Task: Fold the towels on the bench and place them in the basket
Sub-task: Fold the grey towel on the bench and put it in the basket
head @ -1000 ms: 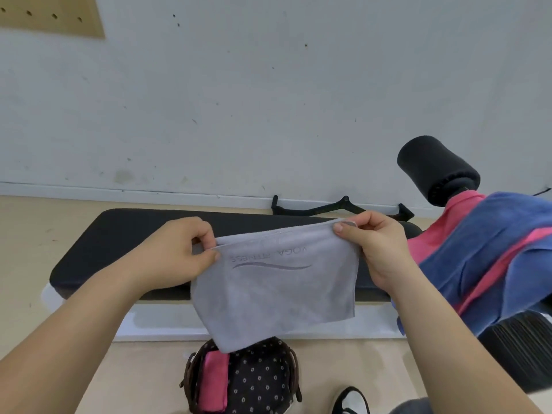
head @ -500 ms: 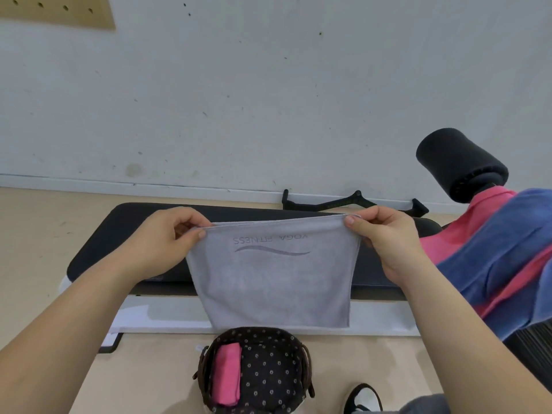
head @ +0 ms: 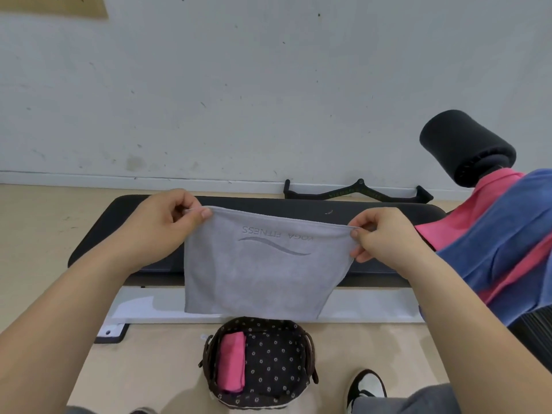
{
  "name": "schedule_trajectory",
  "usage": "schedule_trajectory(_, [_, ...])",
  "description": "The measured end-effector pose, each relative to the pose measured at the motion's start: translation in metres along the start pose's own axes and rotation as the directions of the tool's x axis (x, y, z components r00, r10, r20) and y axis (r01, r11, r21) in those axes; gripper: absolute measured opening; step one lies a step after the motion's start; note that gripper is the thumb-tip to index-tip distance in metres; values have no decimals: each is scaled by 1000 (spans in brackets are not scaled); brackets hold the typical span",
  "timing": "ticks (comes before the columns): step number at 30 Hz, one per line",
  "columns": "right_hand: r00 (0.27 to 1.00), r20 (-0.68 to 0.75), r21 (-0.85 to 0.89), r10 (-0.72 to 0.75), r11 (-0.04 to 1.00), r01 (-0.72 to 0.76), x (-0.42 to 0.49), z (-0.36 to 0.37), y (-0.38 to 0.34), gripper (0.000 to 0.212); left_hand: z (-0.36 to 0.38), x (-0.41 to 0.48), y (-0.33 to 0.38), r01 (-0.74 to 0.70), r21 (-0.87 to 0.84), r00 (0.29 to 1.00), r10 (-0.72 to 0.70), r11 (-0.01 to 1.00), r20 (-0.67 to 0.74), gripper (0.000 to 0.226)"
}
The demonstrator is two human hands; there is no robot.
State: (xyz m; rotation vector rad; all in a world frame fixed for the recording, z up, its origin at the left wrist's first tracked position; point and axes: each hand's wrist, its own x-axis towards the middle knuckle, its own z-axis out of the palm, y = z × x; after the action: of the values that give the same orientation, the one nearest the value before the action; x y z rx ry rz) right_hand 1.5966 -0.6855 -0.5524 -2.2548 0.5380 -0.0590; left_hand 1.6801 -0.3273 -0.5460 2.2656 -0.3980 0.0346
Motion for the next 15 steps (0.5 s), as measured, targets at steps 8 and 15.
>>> schedule_trajectory(8, [996, 17, 22, 86, 996, -87, 14, 8, 8, 21, 8, 6, -9, 64, -42, 996, -61, 997, 71, 36])
schedule_trajectory(15, [972, -80, 361, 220, 916, -177, 15, 16, -3, 31, 18, 8, -3, 116, -19, 993, -115, 993, 36, 42])
